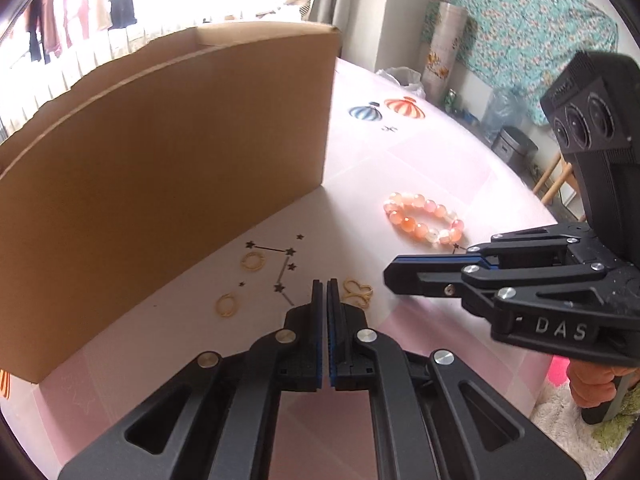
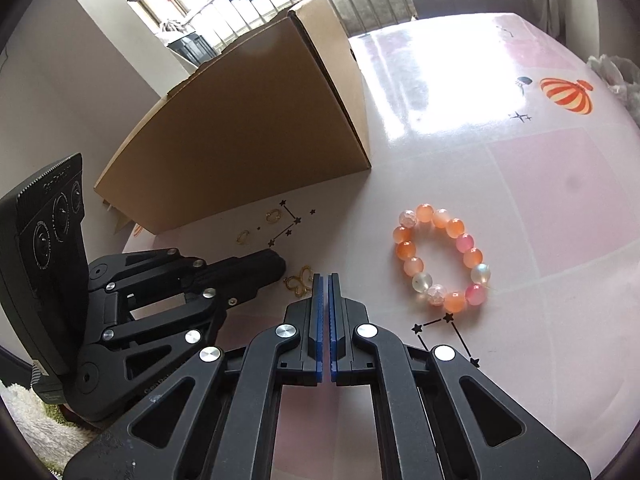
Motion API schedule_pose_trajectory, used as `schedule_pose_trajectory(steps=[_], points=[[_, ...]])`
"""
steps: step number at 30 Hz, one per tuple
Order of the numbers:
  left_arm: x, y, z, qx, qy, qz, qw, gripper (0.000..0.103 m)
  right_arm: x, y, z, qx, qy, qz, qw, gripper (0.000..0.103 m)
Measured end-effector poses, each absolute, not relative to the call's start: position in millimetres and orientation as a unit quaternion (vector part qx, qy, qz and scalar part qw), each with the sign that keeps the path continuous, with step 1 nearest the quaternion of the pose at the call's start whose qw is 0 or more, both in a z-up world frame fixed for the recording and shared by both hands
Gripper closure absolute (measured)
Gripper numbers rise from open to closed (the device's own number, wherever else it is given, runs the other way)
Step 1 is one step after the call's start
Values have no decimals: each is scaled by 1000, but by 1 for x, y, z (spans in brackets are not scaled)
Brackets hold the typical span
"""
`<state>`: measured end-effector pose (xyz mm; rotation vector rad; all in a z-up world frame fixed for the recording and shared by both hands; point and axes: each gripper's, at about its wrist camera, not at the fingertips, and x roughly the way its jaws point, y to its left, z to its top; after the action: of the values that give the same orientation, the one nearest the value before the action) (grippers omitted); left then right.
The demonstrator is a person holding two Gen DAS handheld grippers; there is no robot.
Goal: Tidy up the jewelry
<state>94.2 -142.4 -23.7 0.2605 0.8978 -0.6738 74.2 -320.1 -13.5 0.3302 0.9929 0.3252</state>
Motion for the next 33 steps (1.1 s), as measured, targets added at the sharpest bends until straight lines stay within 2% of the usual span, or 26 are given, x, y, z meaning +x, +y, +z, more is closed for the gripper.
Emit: schedule_pose_trajectory(steps=[13, 18, 26, 31, 33], points=[[77, -155, -27, 119, 427, -343, 828, 101, 80, -325, -18, 179, 466, 164, 851, 99], [75, -141, -24, 105, 428, -330, 835, 101, 73, -319, -4, 131, 442, 168, 871, 71], [78, -108, -21, 82, 435, -274, 854, 101, 75, -290, -5, 8, 437, 180, 881, 71], [87, -88, -18, 64, 435, -249, 863, 101, 74, -274, -7, -64, 426, 181, 884, 76], [92, -86, -17, 61, 434, -247, 864, 101, 74, -271, -7, -80, 424, 176, 885, 81]])
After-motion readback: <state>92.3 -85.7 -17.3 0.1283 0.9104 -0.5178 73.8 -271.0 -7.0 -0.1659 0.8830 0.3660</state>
